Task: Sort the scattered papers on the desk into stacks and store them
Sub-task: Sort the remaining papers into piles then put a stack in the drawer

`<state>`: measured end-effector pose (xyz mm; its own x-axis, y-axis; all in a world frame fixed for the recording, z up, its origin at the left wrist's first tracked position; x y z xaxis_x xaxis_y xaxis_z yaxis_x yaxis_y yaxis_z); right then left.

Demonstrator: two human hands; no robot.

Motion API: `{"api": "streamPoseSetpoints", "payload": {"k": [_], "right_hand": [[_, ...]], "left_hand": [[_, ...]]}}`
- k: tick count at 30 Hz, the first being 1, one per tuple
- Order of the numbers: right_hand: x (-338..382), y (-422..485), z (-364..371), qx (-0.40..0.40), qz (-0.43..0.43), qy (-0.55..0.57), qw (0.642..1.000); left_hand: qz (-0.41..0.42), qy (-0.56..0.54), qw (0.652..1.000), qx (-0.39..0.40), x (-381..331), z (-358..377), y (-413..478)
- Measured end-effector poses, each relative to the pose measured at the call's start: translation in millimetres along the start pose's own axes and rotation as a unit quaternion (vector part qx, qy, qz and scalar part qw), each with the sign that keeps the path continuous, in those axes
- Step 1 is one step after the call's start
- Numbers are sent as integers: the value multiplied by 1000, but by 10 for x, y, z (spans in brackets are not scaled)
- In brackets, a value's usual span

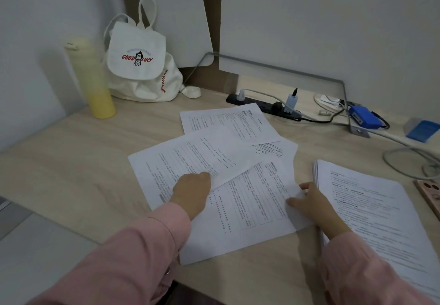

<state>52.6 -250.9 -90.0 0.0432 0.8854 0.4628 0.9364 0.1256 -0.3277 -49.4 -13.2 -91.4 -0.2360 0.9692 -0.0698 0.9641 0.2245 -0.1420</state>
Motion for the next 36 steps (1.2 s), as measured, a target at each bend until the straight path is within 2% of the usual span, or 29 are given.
{"api": "streamPoseSetpoints", "payload": {"k": [3, 6, 7, 9, 10, 13, 16, 18, 21, 22, 23, 26, 30, 33, 36], "right_hand": [[-29, 8, 1, -6, -2, 7, 1000], [-64, 19, -1, -7, -1, 31, 1000], [-79, 29, -5, -6, 0, 42, 999], [-103, 46, -24, -2, 4, 66, 998], [-115, 51, -33, 0, 7, 76, 997], [-116, 45, -72, 8, 10, 97, 995], [-104, 17, -122, 11, 5, 120, 993], [-99, 3, -137, 11, -2, 126, 992], [-85, -17, -112, 17, -7, 127, 992], [-69, -21, -94, 23, -12, 126, 992], [-52, -28, -80, 30, -15, 125, 992], [1, -59, -66, 61, -25, 128, 990], [42, -52, -138, 66, -27, 146, 987], [121, 19, -215, 53, -30, 121, 991], [302, 167, -227, 76, -54, 56, 994]], "left_hand": [[7, 17, 999, -46, 3, -62, -26], [20, -48, 981, -187, 143, -125, -153], [21, -118, 973, -198, 243, -91, -207], [44, -301, 941, -146, 435, 16, -300], [61, -342, 926, -151, 519, 38, -353], [57, -331, 911, -240, 735, 44, -442], [-12, -413, 878, -243, 851, 45, -484], [-53, -530, 822, -200, 870, 82, -491], [-131, -707, 675, -162, 815, 97, -470], [-140, -744, 638, -143, 786, 98, -468], [-141, -750, 633, -129, 747, 91, -473], [-166, -726, 658, -108, 703, 140, -470], [-171, -700, 682, -129, 802, -37, -496], [-152, -699, 693, -86, 882, -216, -517], [-134, -680, 720, -32, 867, -370, -451]]}}
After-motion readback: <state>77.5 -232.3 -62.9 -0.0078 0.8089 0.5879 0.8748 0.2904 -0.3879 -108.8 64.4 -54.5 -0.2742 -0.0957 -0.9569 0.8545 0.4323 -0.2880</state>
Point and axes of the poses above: each hand's wrist, its own y-axis towards the middle knuckle, its own z-axis out of the palm, x = y × z, the point moved 2 cm from there along y, towards the middle knuckle, and after that the axes turned 8 degrees about -y, right-handed, at the moved point
